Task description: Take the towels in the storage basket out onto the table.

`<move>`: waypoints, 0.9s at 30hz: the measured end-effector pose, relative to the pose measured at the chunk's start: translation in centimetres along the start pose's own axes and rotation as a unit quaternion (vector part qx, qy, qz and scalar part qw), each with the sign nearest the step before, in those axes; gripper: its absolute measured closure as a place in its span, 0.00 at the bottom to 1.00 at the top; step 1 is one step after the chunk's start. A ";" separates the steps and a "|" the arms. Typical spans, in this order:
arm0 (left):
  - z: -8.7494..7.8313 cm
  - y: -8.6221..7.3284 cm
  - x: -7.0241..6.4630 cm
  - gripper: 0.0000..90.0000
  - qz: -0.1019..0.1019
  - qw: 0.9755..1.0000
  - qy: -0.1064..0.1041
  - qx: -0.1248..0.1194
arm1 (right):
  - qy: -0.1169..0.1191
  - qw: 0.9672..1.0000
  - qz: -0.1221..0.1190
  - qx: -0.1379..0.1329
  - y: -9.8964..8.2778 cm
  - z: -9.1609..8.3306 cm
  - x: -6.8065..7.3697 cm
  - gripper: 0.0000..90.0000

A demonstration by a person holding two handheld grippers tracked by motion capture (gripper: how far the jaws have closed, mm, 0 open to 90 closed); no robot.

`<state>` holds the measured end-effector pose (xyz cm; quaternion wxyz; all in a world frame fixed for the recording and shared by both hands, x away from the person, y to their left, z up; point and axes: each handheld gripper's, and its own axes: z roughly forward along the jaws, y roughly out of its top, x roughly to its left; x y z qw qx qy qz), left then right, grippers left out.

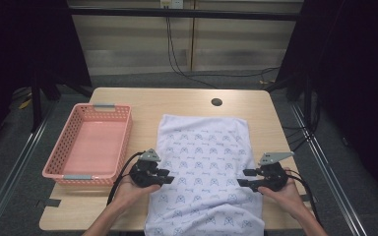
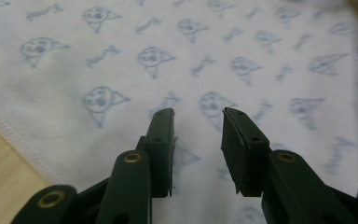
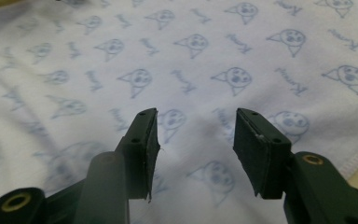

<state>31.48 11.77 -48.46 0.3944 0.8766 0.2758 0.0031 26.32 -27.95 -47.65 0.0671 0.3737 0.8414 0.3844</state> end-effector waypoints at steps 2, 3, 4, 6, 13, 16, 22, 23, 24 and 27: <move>0.5 0.0 0.2 0.73 -0.005 1.000 -0.004 0.001 | -0.013 1.000 0.001 0.009 0.2 0.8 -0.5 0.55; 0.8 0.0 0.2 0.73 -0.001 1.000 -0.005 0.013 | -0.015 1.000 -0.002 0.010 0.2 1.4 -0.7 0.56; 1.1 -0.2 0.1 0.73 0.005 1.000 -0.003 0.027 | -0.022 1.000 -0.001 0.013 0.2 1.7 -0.7 0.56; 1.1 -0.7 -0.2 0.77 0.018 1.000 0.011 0.016 | -0.027 0.999 -0.011 0.030 0.1 2.3 -0.5 0.63; -0.2 -2.4 -1.6 0.97 0.015 0.999 -0.025 0.027 | -0.010 0.997 -0.053 0.051 -1.4 1.1 0.8 0.91; -0.7 -3.2 -2.7 0.98 0.012 0.999 -0.040 0.030 | 0.007 0.998 -0.038 0.049 -2.3 0.3 1.1 0.96; -1.6 -4.6 -5.0 0.98 0.018 0.996 -0.067 0.047 | 0.027 0.997 -0.034 0.062 -3.7 -0.9 2.9 0.97; -1.8 -4.9 -5.5 0.98 0.019 0.996 -0.069 0.049 | 0.030 0.997 -0.037 0.063 -3.9 -1.0 3.1 0.97; -2.0 -5.2 -5.8 0.98 0.015 0.995 -0.082 0.052 | 0.036 0.996 -0.039 0.071 -4.1 -1.3 3.6 0.97; -2.5 -5.9 -6.8 0.97 0.010 0.993 -0.097 0.063 | 0.055 0.994 -0.045 0.088 -4.6 -1.9 4.5 0.97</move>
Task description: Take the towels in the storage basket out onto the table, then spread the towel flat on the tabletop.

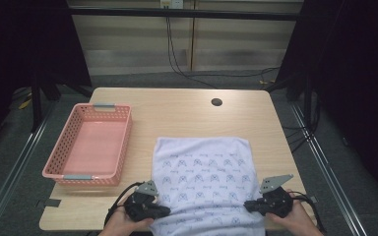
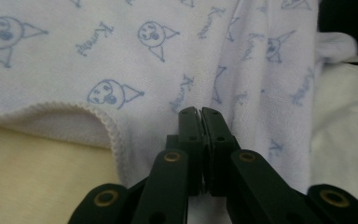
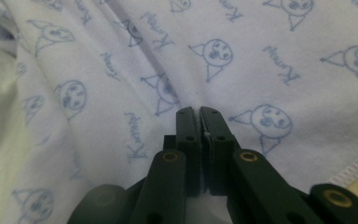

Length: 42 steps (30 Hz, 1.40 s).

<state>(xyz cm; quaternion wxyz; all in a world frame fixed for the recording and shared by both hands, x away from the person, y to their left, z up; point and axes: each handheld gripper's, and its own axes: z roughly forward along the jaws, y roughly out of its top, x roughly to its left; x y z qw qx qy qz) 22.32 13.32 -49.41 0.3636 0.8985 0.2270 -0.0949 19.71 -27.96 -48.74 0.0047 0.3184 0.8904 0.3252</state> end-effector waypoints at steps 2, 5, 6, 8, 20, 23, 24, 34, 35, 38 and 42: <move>-0.2 -0.2 -0.3 0.95 0.005 1.000 -0.002 0.004 | 0.008 1.000 -0.013 0.007 -0.2 -0.1 0.7 0.97; -0.7 0.0 -0.1 0.85 0.006 1.000 0.012 -0.003 | 0.006 1.000 -0.016 0.008 -0.2 -0.2 0.9 0.86; -0.9 0.3 0.2 0.79 -0.004 1.000 0.015 -0.020 | 0.002 1.000 -0.012 0.000 -0.1 -0.3 0.7 0.82; -1.2 0.9 0.7 0.74 -0.007 0.999 0.025 -0.035 | -0.009 1.000 0.002 -0.027 0.1 -0.8 0.2 0.73; -0.6 7.0 6.0 0.49 -0.032 0.991 0.094 -0.090 | -0.102 0.987 0.042 -0.117 4.3 -2.8 -5.9 0.53; -0.7 8.3 7.7 0.48 -0.048 0.988 0.104 -0.106 | -0.118 0.984 0.049 -0.124 5.9 -2.4 -8.1 0.53; -0.7 8.7 8.2 0.48 -0.054 0.987 0.111 -0.106 | -0.124 0.983 0.053 -0.124 6.3 -2.2 -8.8 0.53; 0.6 8.5 9.9 0.57 -0.053 0.983 0.151 -0.086 | -0.158 0.979 0.081 -0.096 8.3 1.4 -14.5 0.52; 0.6 8.4 9.9 0.57 -0.055 0.983 0.149 -0.090 | -0.163 0.979 0.082 -0.093 8.4 2.0 -15.0 0.50; 0.6 8.0 10.3 0.55 -0.060 0.983 0.153 -0.080 | -0.165 0.977 0.098 -0.089 8.2 3.2 -15.9 0.46; 1.6 7.3 10.1 0.55 -0.060 0.987 0.136 -0.057 | -0.166 0.979 0.095 -0.078 8.0 4.0 -15.7 0.44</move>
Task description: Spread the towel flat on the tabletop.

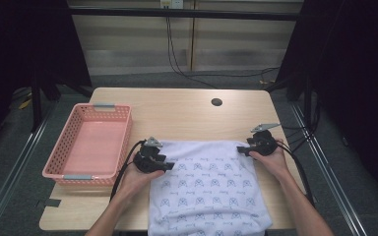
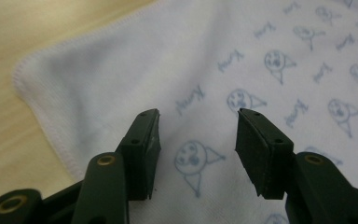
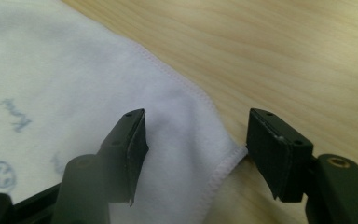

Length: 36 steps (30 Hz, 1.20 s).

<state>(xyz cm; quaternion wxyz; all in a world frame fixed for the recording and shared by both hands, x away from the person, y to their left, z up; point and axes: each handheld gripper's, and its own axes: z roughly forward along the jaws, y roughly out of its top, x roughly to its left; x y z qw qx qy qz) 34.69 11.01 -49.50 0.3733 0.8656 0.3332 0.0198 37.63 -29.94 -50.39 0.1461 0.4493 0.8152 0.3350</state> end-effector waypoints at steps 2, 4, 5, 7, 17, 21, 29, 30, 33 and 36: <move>0.0 0.0 -0.5 0.54 0.018 1.000 0.004 0.007 | 0.002 1.000 -0.007 -0.002 0.0 -0.1 0.4 0.64; 0.1 -0.1 -0.6 0.54 0.014 1.000 -0.002 0.006 | 0.012 1.000 -0.006 -0.008 0.0 -0.2 0.6 0.80; 0.1 -0.1 -0.7 0.54 0.016 1.000 0.003 0.005 | 0.009 1.000 -0.004 -0.010 0.0 -0.3 0.6 0.88; 0.2 0.0 -0.7 0.58 0.014 1.000 -0.023 0.008 | 0.020 1.000 0.007 -0.015 0.0 -0.7 0.4 0.94; 0.1 3.5 1.8 0.60 -0.003 0.999 0.019 -0.050 | 0.033 0.999 0.016 -0.019 -1.0 -1.8 -1.0 0.96; 0.7 3.0 3.2 0.57 -0.032 0.998 0.030 -0.051 | 0.033 0.999 0.017 -0.023 -1.0 -1.9 -1.1 0.96; 0.5 2.5 4.5 0.52 -0.062 0.995 0.057 -0.063 | 0.035 0.999 0.019 -0.024 -1.1 -1.9 -1.0 0.95; 0.6 2.5 4.5 0.52 -0.059 0.995 0.062 -0.059 | 0.036 0.999 0.020 -0.025 -1.1 -1.9 -1.0 0.95; 1.0 2.1 4.9 0.51 -0.061 0.995 0.061 -0.050 | 0.040 0.999 0.019 -0.027 -1.1 -1.9 -1.1 0.95; 1.6 2.1 4.9 0.52 -0.061 0.996 0.052 -0.047 | 0.044 0.998 0.023 -0.028 -1.1 -2.0 -1.1 0.95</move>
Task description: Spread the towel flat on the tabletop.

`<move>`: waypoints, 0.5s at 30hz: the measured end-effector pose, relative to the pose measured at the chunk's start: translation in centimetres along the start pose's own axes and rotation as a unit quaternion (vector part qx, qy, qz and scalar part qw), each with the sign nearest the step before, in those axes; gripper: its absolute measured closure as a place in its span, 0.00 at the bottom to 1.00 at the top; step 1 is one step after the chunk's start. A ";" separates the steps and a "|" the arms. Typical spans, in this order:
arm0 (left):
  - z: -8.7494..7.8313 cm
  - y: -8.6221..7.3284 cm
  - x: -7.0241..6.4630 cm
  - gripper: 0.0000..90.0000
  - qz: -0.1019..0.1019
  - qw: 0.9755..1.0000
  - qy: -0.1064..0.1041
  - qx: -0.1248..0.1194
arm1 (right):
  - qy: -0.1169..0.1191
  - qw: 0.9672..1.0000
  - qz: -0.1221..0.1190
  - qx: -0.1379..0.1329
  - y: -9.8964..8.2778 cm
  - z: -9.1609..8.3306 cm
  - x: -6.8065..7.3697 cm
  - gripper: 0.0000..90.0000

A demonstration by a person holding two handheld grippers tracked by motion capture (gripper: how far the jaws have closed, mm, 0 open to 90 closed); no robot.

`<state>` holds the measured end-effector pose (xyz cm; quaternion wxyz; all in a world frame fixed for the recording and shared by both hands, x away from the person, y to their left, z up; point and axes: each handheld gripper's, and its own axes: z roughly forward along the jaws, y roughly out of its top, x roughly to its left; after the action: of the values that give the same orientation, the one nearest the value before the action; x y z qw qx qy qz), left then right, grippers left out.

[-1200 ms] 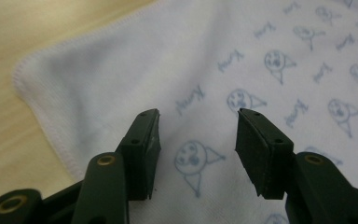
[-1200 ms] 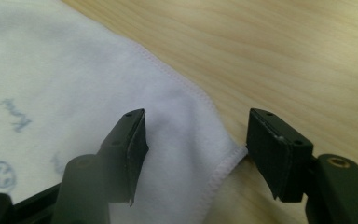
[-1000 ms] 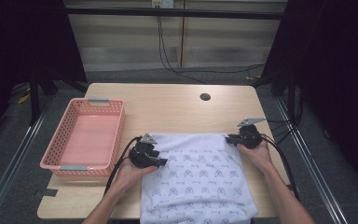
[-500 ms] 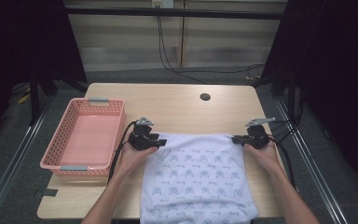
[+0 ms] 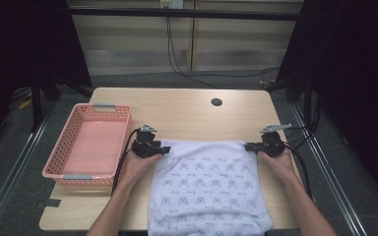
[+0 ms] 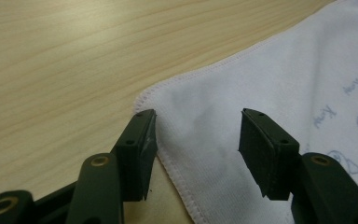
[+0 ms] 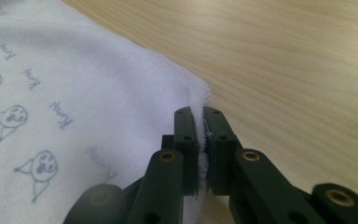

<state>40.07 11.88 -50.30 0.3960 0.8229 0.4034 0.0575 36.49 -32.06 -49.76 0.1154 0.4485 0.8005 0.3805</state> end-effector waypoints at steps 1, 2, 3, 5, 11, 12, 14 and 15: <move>0.2 0.0 -0.1 0.55 0.003 1.000 -0.001 -0.005 | 0.002 1.000 0.002 -0.001 0.0 0.1 0.0 0.95; 0.3 0.1 -0.2 0.56 0.008 1.000 0.006 -0.004 | 0.003 1.000 0.002 -0.001 0.0 0.2 0.0 0.95; 0.4 0.4 -0.2 0.59 0.013 1.000 0.010 0.003 | 0.006 1.000 0.002 -0.001 0.0 0.3 0.0 0.95; 0.8 0.7 -0.1 0.67 0.007 1.000 0.000 0.001 | 0.014 1.000 0.010 -0.002 0.0 0.3 0.1 0.95; 0.5 1.0 -0.4 0.96 0.002 0.999 -0.029 -0.013 | 0.026 0.999 0.017 -0.030 0.5 -0.8 0.0 0.95; -0.1 1.3 -0.5 0.96 0.006 0.999 -0.038 -0.019 | 0.029 0.999 0.018 -0.037 0.7 -1.2 0.0 0.95; -1.6 2.1 -0.8 0.96 0.008 0.998 -0.047 -0.042 | 0.035 0.998 0.022 -0.052 1.2 -2.1 -0.1 0.95; -2.3 2.6 -0.9 0.96 0.008 0.997 -0.052 -0.051 | 0.037 0.997 0.019 -0.062 1.6 -2.7 -0.1 0.95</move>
<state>40.14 11.66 -46.69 0.4576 0.8065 0.3724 0.0387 36.15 -32.97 -46.79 0.1060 0.4415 0.7703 0.4479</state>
